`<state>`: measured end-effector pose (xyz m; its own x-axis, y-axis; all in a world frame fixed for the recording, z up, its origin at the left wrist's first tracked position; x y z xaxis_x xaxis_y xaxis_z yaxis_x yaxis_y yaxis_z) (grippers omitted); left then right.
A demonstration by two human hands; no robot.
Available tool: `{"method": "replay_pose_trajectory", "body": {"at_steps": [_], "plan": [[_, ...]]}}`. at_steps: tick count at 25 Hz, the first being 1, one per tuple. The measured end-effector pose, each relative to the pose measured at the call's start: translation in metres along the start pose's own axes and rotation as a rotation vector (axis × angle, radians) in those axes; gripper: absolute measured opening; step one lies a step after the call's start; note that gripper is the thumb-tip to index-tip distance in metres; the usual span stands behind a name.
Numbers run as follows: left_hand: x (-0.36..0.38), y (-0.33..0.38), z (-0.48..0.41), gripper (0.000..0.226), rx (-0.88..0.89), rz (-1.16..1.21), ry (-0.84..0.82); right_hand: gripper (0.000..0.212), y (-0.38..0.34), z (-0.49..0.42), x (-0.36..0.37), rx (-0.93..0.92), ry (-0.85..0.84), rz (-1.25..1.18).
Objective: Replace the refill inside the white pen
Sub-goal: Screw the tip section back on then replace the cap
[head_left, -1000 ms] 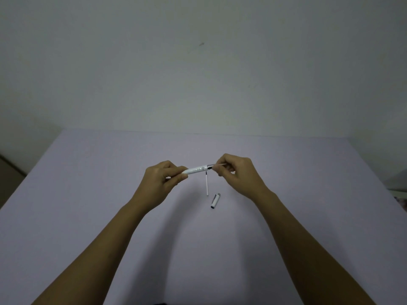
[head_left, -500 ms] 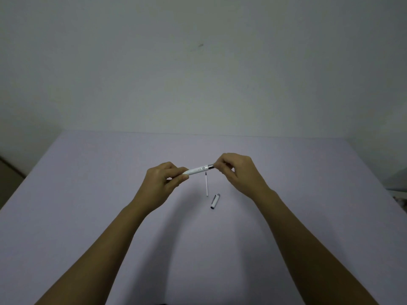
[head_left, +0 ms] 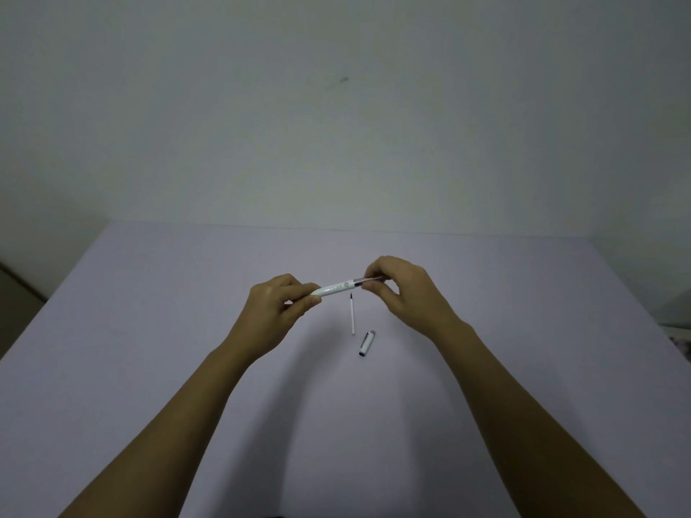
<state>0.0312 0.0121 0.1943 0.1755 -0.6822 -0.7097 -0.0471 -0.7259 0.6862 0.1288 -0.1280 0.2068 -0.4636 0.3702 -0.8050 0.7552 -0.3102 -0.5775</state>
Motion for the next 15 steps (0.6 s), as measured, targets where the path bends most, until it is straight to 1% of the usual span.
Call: {"method": "replay_pose_trajectory", "body": {"at_steps": [2,6,9,12,15], "plan": [[-0.0004,0.0003,0.0002,0.019,0.002,0.003,0.003,0.031,-0.0014,0.0000,-0.0019,0.007,0.013,0.019],[-0.0005,0.0023,-0.0001,0.019,0.011,-0.009,0.003,0.019,-0.0015,-0.0010,-0.0013,0.004,-0.004,0.033],[-0.0007,0.0018,0.0007,0.019,0.009,0.002,0.005,0.022,0.0023,-0.0007,-0.0038,0.044,-0.002,0.039],[0.0001,0.0029,0.0004,0.019,0.017,-0.005,-0.003,0.020,-0.0012,0.0006,-0.0020,0.009,-0.003,0.060],[0.0018,0.0035,0.0001,0.019,0.018,-0.001,-0.013,0.040,-0.0020,-0.0006,-0.0015,0.022,0.005,0.085]]}}
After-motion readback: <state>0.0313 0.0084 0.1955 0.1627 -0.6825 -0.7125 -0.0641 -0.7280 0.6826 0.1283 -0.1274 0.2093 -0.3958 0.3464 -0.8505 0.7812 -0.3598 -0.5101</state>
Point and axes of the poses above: each hand's wrist, its own z-axis away from the middle knuckle, its own x-axis out of the palm, y = z × x, the point moved 10 cm from there along -z, towards the middle knuckle, and after that the axes turned 15 degrees about -y, right-handed, at the moved point
